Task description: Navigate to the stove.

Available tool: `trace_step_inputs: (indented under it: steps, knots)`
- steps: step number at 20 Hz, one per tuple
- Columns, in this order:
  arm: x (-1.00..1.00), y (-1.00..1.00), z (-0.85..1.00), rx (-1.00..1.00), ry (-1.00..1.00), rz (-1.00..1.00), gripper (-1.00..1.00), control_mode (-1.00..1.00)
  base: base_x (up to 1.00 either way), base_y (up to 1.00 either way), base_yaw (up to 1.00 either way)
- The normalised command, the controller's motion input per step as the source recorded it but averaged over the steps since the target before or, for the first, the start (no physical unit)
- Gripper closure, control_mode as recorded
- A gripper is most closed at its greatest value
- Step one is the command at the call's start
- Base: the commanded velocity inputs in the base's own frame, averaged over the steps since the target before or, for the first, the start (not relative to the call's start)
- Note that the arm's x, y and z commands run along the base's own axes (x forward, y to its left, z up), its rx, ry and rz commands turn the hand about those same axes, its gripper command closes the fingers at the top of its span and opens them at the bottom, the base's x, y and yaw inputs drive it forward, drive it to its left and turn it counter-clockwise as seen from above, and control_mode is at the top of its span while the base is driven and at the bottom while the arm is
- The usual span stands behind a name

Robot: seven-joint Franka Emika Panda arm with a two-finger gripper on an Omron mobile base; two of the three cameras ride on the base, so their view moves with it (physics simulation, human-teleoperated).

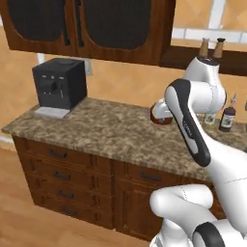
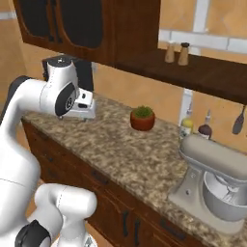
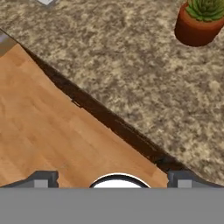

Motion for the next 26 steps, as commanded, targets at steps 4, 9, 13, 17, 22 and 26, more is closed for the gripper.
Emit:
trace_step_inputs:
  steps: [4,9,13,17,22,26]
  knots:
    - [0.00,0.00,0.00,0.00,0.00,0.00,-1.00,1.00,-0.06,0.00,1.00]
    - [0.00,0.00,0.00,0.00,0.00,0.00,-1.00,1.00,-0.06,0.00,1.00]
    - [0.00,0.00,0.00,0.00,0.00,0.00,-1.00,1.00,-0.06,0.00,1.00]
    - [0.00,0.00,0.00,0.00,0.00,0.00,-1.00,1.00,-0.06,0.00,1.00]
    - [0.00,0.00,0.00,0.00,0.00,0.00,-1.00,1.00,-0.05,0.00,1.00]
    - [0.00,0.00,0.00,0.00,0.00,0.00,-1.00,1.00,0.00,0.00,1.00]
